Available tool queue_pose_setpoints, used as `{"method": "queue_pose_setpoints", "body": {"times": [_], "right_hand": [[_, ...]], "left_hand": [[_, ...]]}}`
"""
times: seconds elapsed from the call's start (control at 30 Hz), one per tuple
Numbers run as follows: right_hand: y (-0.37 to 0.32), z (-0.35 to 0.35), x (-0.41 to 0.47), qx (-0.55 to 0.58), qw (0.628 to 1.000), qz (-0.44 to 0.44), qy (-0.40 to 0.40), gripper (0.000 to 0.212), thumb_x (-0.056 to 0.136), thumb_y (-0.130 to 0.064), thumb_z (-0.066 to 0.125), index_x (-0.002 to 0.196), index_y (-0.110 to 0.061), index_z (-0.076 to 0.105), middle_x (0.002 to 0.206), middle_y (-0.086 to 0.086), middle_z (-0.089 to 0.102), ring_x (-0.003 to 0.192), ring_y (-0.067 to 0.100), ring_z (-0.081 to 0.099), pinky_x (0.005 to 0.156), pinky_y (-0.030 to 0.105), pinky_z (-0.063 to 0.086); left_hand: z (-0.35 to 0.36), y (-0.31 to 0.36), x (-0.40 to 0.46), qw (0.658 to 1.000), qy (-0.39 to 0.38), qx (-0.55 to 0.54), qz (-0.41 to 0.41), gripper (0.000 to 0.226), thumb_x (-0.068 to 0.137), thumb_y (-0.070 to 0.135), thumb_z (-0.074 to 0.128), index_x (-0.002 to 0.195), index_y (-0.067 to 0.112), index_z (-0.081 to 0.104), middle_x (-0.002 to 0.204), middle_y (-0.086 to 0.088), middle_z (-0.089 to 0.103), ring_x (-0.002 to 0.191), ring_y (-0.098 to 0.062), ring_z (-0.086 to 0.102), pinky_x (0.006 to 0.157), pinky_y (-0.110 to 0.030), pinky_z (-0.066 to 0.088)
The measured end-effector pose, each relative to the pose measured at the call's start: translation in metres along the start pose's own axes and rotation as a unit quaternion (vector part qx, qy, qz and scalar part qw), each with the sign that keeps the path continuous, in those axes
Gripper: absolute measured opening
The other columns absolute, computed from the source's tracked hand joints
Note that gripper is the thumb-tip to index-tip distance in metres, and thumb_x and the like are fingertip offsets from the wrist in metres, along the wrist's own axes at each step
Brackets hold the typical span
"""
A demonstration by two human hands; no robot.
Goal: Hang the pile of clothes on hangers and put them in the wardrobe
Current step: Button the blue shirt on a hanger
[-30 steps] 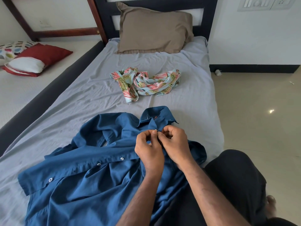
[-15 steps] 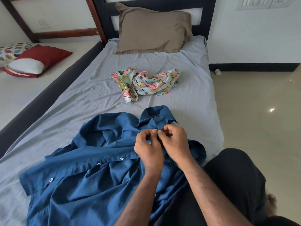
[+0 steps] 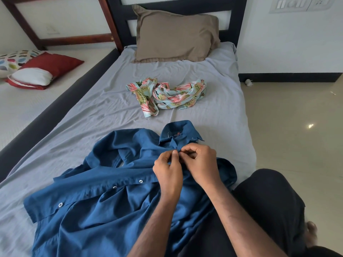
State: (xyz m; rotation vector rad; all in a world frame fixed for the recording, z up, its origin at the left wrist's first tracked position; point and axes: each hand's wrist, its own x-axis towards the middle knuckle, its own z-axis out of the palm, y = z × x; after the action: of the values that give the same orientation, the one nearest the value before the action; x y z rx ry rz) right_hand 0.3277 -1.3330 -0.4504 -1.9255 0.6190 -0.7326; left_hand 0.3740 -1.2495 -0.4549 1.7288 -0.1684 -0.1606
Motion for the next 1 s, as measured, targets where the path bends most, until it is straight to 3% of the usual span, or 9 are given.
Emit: {"method": "queue_pose_setpoints", "body": {"times": [0.13,0.33,0.47,0.6,0.73,0.83,0.93,1.0], "right_hand": [[-0.002,0.001,-0.004,-0.035,0.999,-0.005,-0.012,0.01,0.09,-0.01,0.071,0.083,-0.016,0.075,0.071,-0.012,0.071,0.067,0.001,0.069,0.062,0.011,0.052],[0.0,0.0,-0.002,-0.058,0.998,-0.034,0.003,0.008,0.09,-0.01,0.071,0.086,-0.014,0.076,0.077,-0.012,0.073,0.072,-0.001,0.068,0.069,0.006,0.048],[-0.001,0.002,0.001,0.006,1.0,-0.008,0.007,0.012,0.087,-0.006,0.072,0.078,-0.014,0.074,0.072,-0.012,0.071,0.071,0.005,0.068,0.069,0.015,0.053],[0.004,0.0,0.007,0.119,0.989,0.081,-0.022,0.014,0.09,-0.005,0.069,0.079,-0.014,0.071,0.077,-0.002,0.072,0.073,0.017,0.071,0.074,0.037,0.061],[0.008,0.001,0.006,0.089,0.991,0.095,0.011,0.011,0.091,-0.009,0.071,0.083,-0.016,0.073,0.078,-0.005,0.074,0.07,0.012,0.071,0.073,0.034,0.062],[0.01,0.002,0.007,0.058,0.994,0.095,0.02,0.011,0.089,-0.007,0.073,0.087,-0.018,0.076,0.077,-0.009,0.074,0.072,0.006,0.071,0.073,0.028,0.06],[0.012,-0.001,0.005,0.085,0.988,0.116,-0.05,0.037,0.083,-0.002,0.075,0.115,-0.019,0.07,0.106,-0.01,0.074,0.096,0.0,0.07,0.092,0.027,0.058],[0.016,0.001,0.002,-0.013,0.991,0.081,-0.11,0.058,0.076,-0.004,0.081,0.124,-0.028,0.06,0.119,-0.013,0.069,0.11,0.004,0.065,0.099,0.028,0.054]], "left_hand": [[0.001,-0.001,-0.005,0.999,-0.006,-0.036,-0.027,0.016,0.096,0.02,0.066,0.086,0.017,0.078,0.079,0.0,0.076,0.077,-0.013,0.072,0.071,-0.03,0.059],[0.006,0.001,-0.001,0.998,0.018,-0.033,-0.042,0.025,0.099,0.014,0.059,0.078,0.013,0.072,0.064,-0.001,0.068,0.057,-0.009,0.059,0.057,-0.029,0.049],[0.006,0.003,0.001,0.995,-0.012,-0.056,-0.078,0.036,0.103,0.018,0.052,0.068,0.01,0.055,0.055,0.008,0.052,0.052,-0.008,0.044,0.052,-0.03,0.039],[0.006,0.003,0.009,0.994,-0.052,-0.061,-0.078,0.031,0.103,0.022,0.053,0.083,0.001,0.064,0.07,-0.006,0.063,0.065,-0.018,0.055,0.061,-0.034,0.048],[0.001,-0.003,0.013,0.994,-0.066,-0.058,-0.07,0.012,0.097,0.017,0.065,0.088,0.012,0.071,0.081,-0.015,0.072,0.072,-0.025,0.066,0.074,-0.042,0.058],[-0.005,-0.007,0.013,0.992,-0.106,-0.055,-0.047,0.019,0.096,-0.001,0.059,0.093,0.011,0.074,0.084,-0.011,0.074,0.076,-0.02,0.069,0.076,-0.032,0.058],[-0.017,-0.013,0.021,0.994,-0.105,-0.003,0.002,0.031,0.091,-0.013,0.056,0.106,0.009,0.071,0.096,-0.002,0.076,0.091,-0.013,0.072,0.085,-0.025,0.058],[-0.029,-0.021,0.026,0.992,-0.085,0.08,0.056,0.031,0.088,-0.012,0.063,0.105,0.013,0.07,0.096,0.005,0.074,0.09,-0.003,0.071,0.084,-0.019,0.057]]}}
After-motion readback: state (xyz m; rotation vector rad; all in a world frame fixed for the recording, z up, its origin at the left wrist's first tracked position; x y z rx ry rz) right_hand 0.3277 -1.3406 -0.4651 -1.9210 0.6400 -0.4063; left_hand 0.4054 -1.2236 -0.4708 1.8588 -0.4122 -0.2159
